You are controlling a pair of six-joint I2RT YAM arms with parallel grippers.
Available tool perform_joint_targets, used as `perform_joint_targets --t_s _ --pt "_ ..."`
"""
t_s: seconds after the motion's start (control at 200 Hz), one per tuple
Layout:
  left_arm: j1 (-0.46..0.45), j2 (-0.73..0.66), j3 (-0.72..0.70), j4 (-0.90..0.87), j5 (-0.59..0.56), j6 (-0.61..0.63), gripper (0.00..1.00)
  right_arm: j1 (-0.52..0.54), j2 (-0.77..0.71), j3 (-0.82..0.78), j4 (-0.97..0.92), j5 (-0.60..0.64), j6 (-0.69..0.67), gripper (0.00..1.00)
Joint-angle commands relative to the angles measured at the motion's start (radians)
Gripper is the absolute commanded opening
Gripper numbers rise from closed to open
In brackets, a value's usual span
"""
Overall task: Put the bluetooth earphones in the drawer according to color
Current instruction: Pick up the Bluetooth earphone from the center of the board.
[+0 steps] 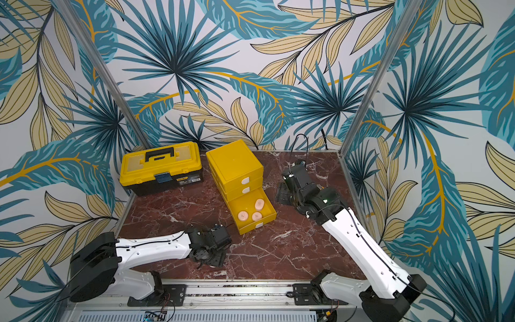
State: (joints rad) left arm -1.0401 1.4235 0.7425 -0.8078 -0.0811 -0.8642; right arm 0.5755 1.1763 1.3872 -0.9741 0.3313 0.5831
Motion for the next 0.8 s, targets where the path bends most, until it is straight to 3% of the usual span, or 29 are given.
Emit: perform_joint_targets --t_s 0.0,0.175,0.586,0.796 --pt "-0.003 0.009 -0.022 0.019 0.011 -0.003 0.77 -0.006 -0.012 -0.023 -0.020 -0.004 0.013 0.76" --pt "-0.007 0.031 -0.021 0.045 0.023 -0.001 0.72 -0.005 -0.011 -0.023 -0.019 -0.006 0.013 0.76" --pt "-0.016 0.036 -0.026 0.046 0.034 0.002 0.51 -0.006 -0.015 -0.026 -0.019 -0.005 0.011 0.76" --pt "-0.034 -0.020 0.077 -0.062 -0.052 0.033 0.42 -0.006 -0.020 -0.025 -0.019 -0.002 0.010 0.76"
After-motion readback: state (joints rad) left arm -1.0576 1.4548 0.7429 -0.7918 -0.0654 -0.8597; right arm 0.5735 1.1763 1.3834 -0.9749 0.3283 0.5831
